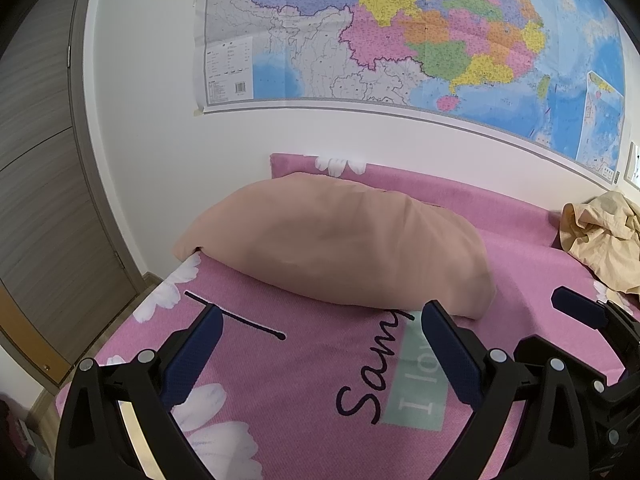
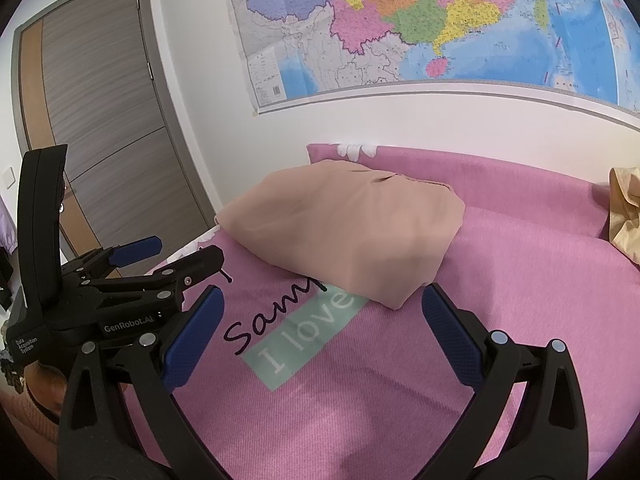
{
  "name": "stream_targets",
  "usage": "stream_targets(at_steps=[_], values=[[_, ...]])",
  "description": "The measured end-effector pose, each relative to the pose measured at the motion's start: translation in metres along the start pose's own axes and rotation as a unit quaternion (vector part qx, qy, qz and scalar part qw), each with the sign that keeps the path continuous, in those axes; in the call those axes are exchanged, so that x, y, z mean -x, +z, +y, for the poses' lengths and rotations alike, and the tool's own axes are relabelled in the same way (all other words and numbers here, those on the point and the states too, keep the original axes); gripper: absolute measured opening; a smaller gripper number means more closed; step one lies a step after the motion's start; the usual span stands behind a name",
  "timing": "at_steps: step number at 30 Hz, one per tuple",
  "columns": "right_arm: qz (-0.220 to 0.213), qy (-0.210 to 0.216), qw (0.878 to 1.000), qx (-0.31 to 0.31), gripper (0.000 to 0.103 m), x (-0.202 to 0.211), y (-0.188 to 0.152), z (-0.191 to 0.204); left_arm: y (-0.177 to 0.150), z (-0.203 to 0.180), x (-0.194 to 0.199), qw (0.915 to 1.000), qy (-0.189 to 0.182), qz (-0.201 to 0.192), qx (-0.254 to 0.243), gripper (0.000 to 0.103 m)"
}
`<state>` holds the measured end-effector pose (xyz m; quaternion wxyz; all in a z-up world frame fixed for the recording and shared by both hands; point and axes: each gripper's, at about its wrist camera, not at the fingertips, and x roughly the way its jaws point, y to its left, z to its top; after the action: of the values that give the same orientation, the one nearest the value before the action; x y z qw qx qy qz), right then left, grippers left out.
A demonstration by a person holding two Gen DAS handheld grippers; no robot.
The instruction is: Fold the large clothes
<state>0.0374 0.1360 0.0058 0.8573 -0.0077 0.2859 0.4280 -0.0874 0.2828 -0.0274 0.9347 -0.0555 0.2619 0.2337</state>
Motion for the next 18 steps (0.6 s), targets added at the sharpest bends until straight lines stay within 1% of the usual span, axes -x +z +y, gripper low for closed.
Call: stream_targets(at_steps=[18], values=[[0.000, 0.001, 1.000, -0.001, 0.098, -0.0013, 0.0003, 0.0005, 0.0003, 0.0004, 0.0003, 1.0000, 0.002, 0.000, -0.001, 0.096]])
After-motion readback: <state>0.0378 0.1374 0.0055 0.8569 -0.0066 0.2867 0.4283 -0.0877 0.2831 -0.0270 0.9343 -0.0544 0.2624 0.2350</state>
